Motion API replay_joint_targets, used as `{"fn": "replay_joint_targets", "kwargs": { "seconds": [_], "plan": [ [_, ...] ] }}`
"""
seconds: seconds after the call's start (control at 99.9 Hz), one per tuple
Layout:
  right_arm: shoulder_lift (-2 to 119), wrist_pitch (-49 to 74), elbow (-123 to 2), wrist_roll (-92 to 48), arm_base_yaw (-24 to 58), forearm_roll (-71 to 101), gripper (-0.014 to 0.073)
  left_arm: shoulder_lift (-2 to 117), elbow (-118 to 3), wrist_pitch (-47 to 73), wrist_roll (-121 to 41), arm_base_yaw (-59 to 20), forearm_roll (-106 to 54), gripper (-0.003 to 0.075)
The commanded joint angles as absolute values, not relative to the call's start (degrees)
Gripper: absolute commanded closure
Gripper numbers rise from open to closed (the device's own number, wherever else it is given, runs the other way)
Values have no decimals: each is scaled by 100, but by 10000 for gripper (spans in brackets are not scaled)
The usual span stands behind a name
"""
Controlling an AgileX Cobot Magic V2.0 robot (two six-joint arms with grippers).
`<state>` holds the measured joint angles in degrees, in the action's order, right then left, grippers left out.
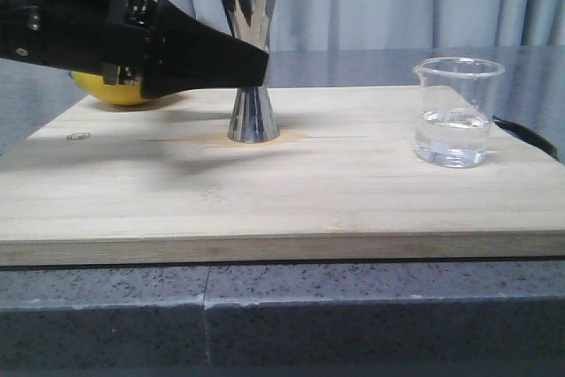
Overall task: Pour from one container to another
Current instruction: 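Reach the left gripper to the steel jigger and close around it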
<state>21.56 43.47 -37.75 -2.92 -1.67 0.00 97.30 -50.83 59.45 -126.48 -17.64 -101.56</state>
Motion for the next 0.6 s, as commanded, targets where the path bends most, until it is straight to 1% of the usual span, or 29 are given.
{"fn": "replay_joint_targets", "kwargs": {
  "seconds": [0.0,0.21,0.27,0.371,0.491,0.591],
  "plan": [
    [2257,3889,-3947,-290,-209,0,-56,9684,-5359,6345,-12663,-1847,-10600,92],
    [2257,3889,-3947,-290,-209,0,-56,9894,-5615,6434,-12663,-1987,-10600,94],
    [2257,3889,-3947,-290,-209,0,-56,9894,-5658,6497,-12663,-1987,-10600,113],
    [2257,3889,-3947,-290,-209,0,-56,9894,-5715,6512,-12663,-1987,-10600,195],
    [2257,3889,-3947,-290,-209,0,-56,9894,-5741,6605,-12663,-1987,-10600,325],
    [2257,3889,-3947,-290,-209,0,-56,9894,-5741,6670,-12663,-1987,-10600,405]
  ]
}}
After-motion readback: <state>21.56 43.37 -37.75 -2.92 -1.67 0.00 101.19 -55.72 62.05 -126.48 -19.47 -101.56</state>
